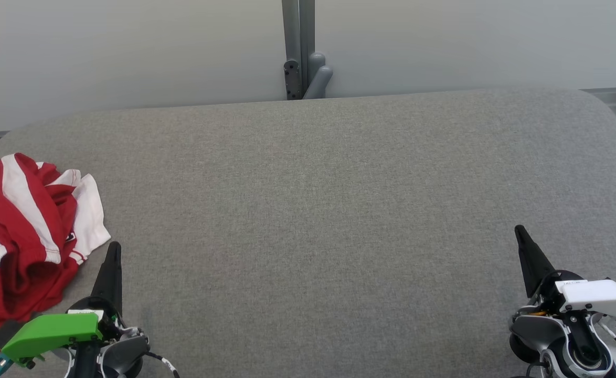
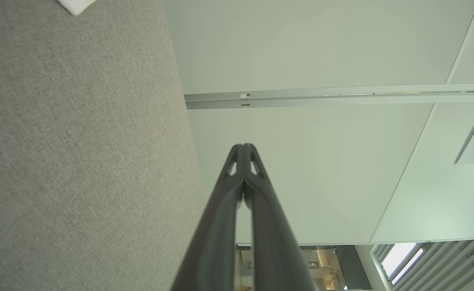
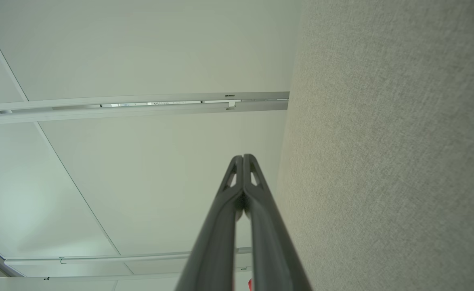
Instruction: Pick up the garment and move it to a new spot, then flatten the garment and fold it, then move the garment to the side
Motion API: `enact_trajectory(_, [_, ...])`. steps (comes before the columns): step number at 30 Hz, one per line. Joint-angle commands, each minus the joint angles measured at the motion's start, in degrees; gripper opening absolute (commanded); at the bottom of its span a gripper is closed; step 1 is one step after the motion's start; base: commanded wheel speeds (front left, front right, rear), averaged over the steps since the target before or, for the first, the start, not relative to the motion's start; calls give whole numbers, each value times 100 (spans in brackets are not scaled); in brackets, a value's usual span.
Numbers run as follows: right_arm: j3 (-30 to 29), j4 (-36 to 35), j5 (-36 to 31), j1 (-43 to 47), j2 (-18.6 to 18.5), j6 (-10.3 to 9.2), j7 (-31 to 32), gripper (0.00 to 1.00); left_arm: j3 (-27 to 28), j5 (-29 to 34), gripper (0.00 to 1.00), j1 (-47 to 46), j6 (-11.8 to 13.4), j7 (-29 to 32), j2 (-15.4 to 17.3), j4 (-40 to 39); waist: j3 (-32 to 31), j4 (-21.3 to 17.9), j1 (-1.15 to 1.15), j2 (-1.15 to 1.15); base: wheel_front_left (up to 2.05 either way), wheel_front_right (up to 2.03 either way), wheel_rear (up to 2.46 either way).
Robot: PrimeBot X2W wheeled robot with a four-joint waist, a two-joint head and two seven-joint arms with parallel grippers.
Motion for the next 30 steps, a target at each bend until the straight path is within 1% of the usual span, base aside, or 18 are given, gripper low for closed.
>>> enact_trajectory(1, [-9, -21, 39, 36, -28, 2, 11, 0, 17, -7, 0, -72, -28, 2, 36, -14, 0, 0, 0, 0, 0, 0, 0])
enact_trajectory(30, [-9, -21, 39, 36, -28, 2, 11, 0, 17, -7, 0, -72, -28, 2, 36, -14, 0, 0, 0, 0, 0, 0, 0])
